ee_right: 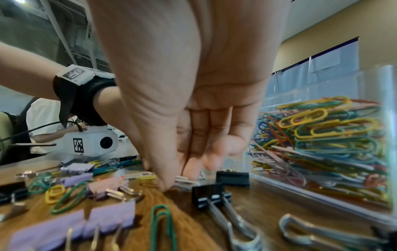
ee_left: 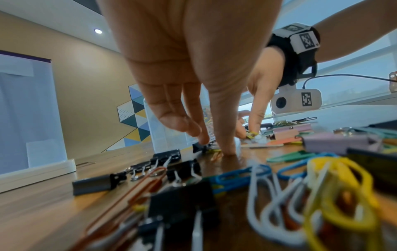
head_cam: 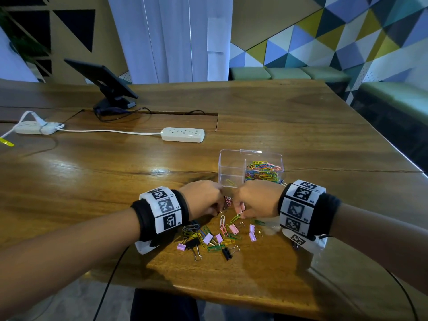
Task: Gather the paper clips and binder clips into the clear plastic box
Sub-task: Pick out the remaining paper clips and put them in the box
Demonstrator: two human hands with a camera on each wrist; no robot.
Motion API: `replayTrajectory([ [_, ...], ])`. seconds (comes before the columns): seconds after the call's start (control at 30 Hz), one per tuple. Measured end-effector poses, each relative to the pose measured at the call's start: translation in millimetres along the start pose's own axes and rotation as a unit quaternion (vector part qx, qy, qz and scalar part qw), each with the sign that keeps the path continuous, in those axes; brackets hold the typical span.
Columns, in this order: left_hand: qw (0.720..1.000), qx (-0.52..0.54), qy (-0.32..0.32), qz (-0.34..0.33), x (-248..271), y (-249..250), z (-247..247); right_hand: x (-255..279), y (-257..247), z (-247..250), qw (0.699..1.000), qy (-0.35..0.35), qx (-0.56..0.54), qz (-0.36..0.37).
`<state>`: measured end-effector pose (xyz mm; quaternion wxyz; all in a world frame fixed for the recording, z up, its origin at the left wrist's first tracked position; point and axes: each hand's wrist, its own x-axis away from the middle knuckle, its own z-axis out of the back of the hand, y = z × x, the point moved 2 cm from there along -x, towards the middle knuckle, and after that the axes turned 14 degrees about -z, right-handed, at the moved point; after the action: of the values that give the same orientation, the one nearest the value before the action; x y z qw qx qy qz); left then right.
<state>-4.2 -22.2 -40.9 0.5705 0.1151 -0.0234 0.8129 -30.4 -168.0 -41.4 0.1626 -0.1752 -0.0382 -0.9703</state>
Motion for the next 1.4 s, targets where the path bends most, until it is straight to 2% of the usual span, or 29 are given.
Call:
replayTrajectory([
  [0.23, 1.0, -0.004, 0.009, 0.018, 1.4, -1.1, -1.9, 7.7, 21.7, 30.0, 0.991, 0.12, -0.048, -0.027],
  [0.4, 0.999, 0.015, 0.023, 0.022, 2.3, -1.3, -3.2, 18.6, 49.9, 61.1, 0.97, 0.218, -0.051, -0.094],
  [0.5, 0.999, 0.015, 0.033, 0.019, 1.8, 0.5, -5.0, 19.9, 64.3, 63.1, 0.957, 0.253, -0.03, -0.142],
  [0.63, 0.998, 0.024, 0.061, 0.021, 2.5, -2.2, -0.5, 16.6, 68.4, 52.8, 0.957, 0.235, -0.031, -0.167],
  [0.73, 0.991, 0.064, 0.11, 0.034, 6.3, -3.1, 9.8, 17.4, 64.8, 50.3, 0.959, 0.222, -0.04, -0.174],
  [0.9, 0.973, 0.127, 0.184, 0.064, 8.5, -1.2, 21.6, 19.8, 44.8, 47.1, 0.961, 0.235, -0.033, -0.141],
  [0.97, 0.965, 0.153, 0.198, 0.075, 8.4, -1.8, 23.9, 18.3, 30.5, 41.4, 0.972, 0.207, -0.032, -0.11],
  [1.1, 0.964, 0.139, 0.211, 0.079, 4.5, -5.5, 25.2, 7.3, 7.8, 26.1, 0.99, 0.126, -0.005, -0.066],
  [1.3, 0.956, 0.13, 0.259, 0.053, -2.2, -19.2, 34.4, -8.9, -10.7, 15.0, 0.992, 0.08, 0.088, -0.051],
  [1.4, 0.954, 0.1, 0.277, 0.064, -3.5, -26.4, 42.9, -11.1, -11.5, 8.9, 0.992, 0.064, 0.094, -0.051],
])
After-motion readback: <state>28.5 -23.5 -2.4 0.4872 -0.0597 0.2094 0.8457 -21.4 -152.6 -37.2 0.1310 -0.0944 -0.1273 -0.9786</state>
